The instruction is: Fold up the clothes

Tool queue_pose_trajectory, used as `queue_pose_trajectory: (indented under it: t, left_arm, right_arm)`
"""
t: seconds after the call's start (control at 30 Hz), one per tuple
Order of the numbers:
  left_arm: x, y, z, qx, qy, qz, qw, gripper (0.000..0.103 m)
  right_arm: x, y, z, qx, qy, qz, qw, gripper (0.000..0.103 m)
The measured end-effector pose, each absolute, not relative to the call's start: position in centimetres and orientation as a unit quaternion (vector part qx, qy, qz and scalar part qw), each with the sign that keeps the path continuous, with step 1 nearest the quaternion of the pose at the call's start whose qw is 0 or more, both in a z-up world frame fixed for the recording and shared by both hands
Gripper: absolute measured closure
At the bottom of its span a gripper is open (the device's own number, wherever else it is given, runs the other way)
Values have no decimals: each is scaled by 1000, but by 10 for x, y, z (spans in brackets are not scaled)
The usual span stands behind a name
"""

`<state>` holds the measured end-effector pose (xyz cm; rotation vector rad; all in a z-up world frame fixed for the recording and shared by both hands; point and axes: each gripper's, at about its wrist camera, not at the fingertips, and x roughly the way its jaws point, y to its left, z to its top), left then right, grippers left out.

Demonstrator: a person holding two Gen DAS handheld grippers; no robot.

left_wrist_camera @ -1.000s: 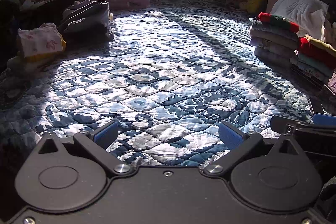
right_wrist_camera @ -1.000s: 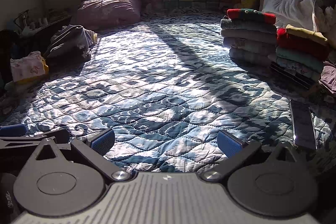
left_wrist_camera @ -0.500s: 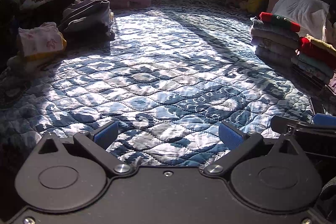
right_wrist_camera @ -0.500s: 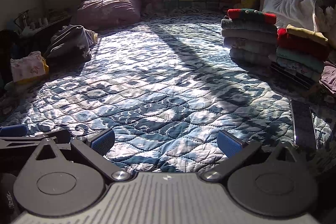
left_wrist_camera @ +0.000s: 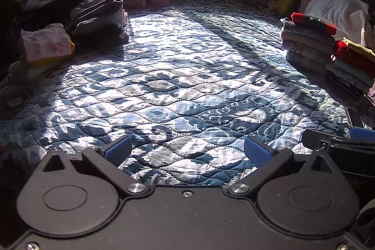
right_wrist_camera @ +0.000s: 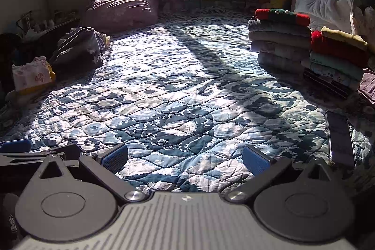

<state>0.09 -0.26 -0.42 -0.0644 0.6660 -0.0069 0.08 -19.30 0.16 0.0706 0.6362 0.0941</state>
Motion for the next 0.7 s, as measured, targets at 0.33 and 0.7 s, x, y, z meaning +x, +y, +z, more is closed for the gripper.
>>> queue_pose_trajectory:
  t: [0.33,0.7]
  left_arm:
    - [7,3,-1,-45,325,-8,945,0]
    - [38,35,-11,-76,318,16,945,0]
  right_arm:
    - [6,-193,3,38,310,58,948,0]
    - [49,-179,-8,57,291,111,949,0]
